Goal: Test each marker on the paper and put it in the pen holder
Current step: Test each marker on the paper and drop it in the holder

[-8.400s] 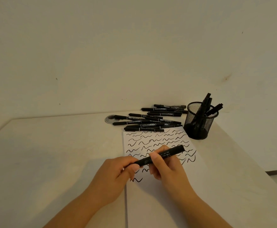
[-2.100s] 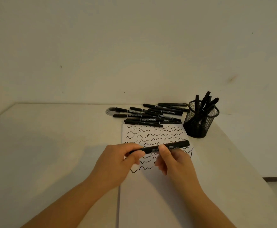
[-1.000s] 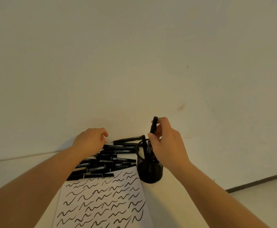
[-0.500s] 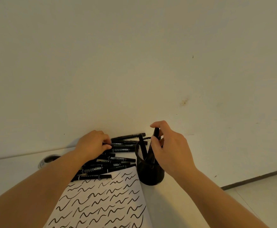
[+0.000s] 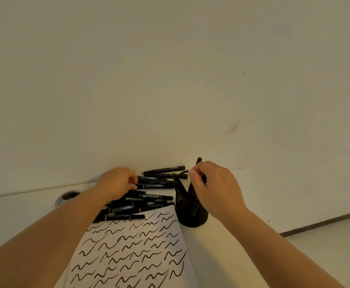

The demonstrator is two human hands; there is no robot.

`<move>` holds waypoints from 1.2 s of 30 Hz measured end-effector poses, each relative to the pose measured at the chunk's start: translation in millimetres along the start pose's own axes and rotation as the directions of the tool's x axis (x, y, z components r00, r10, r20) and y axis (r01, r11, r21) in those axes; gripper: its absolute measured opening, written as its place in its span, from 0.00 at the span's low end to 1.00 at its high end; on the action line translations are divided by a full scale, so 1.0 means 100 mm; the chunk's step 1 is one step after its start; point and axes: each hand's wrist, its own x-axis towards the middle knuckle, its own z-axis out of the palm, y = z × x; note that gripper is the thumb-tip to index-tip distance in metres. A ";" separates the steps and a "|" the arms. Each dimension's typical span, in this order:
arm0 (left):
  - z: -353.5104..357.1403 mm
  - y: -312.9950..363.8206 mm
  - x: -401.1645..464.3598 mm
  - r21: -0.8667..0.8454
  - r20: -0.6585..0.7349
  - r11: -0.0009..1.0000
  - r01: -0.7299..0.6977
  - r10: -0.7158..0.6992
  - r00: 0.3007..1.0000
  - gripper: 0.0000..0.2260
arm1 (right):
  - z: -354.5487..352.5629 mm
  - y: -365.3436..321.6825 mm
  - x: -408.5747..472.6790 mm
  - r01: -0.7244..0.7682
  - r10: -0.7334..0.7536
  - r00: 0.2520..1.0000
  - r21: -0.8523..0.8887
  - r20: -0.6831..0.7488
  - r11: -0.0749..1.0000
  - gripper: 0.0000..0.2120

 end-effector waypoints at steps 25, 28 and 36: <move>-0.38 0.14 -1.17 -0.339 -0.281 0.941 -0.028 -0.072 0.957 0.11 | 0.30 -0.71 -0.69 -0.264 0.151 0.930 0.323 0.334 0.909 0.08; -0.41 0.29 -1.61 -0.621 -0.266 0.780 -0.076 -0.118 0.957 0.10 | 0.44 -0.87 -0.78 -0.470 0.227 0.856 0.515 0.465 0.717 0.09; -0.33 0.48 -2.33 -0.452 -0.218 0.879 -0.153 0.058 0.974 0.06 | 0.53 -1.18 -1.13 -0.482 0.272 0.876 0.751 0.398 0.451 0.12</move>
